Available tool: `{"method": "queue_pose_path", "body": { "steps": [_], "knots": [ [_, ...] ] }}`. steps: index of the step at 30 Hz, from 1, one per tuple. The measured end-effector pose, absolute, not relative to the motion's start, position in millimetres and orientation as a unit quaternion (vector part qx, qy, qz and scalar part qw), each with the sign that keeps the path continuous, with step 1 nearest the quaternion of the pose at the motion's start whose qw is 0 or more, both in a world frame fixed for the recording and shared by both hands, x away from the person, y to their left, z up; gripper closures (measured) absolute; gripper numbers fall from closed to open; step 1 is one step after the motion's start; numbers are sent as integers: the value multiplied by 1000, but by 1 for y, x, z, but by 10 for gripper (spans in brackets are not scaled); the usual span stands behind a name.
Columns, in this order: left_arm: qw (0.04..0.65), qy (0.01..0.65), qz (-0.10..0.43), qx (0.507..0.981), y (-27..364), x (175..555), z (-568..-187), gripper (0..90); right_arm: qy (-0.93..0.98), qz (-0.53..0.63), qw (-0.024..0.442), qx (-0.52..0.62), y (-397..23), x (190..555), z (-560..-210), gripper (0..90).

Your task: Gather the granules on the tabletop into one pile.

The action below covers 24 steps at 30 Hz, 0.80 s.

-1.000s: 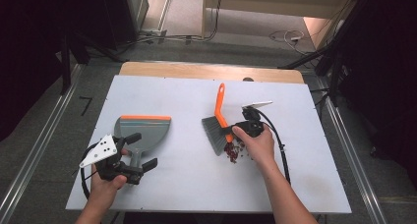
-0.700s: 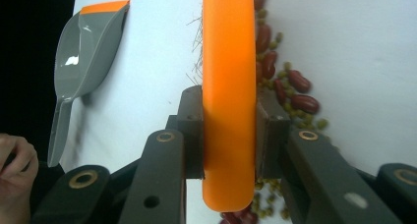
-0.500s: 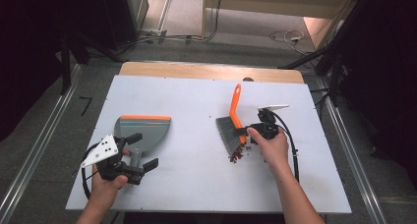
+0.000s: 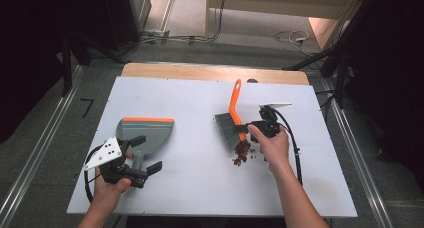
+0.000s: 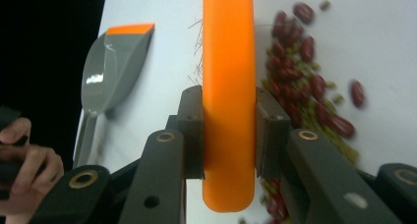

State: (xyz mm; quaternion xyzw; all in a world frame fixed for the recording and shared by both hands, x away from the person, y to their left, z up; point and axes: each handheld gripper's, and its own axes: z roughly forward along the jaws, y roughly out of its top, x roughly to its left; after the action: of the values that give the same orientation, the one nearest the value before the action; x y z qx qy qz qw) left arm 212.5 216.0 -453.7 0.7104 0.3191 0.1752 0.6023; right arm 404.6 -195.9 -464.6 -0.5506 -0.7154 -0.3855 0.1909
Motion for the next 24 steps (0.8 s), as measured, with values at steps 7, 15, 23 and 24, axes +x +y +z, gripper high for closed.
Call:
{"method": "queue_pose_path", "body": {
  "steps": [7,15,23,24],
  "knots": [
    [604,319,176,709,219,212,-454,0,-704,-388,193,-563,-168,419,-470,682],
    [605,322,177,707,222,211,-454,0,-695,-369,169,-594,-169,422,-479,682],
    [604,319,176,709,218,212,-454,0,-692,-365,148,-605,-194,413,-475,682],
    [603,319,175,710,217,212,-454,0,-690,-365,148,-607,-198,411,-476,682]
  ]
}}
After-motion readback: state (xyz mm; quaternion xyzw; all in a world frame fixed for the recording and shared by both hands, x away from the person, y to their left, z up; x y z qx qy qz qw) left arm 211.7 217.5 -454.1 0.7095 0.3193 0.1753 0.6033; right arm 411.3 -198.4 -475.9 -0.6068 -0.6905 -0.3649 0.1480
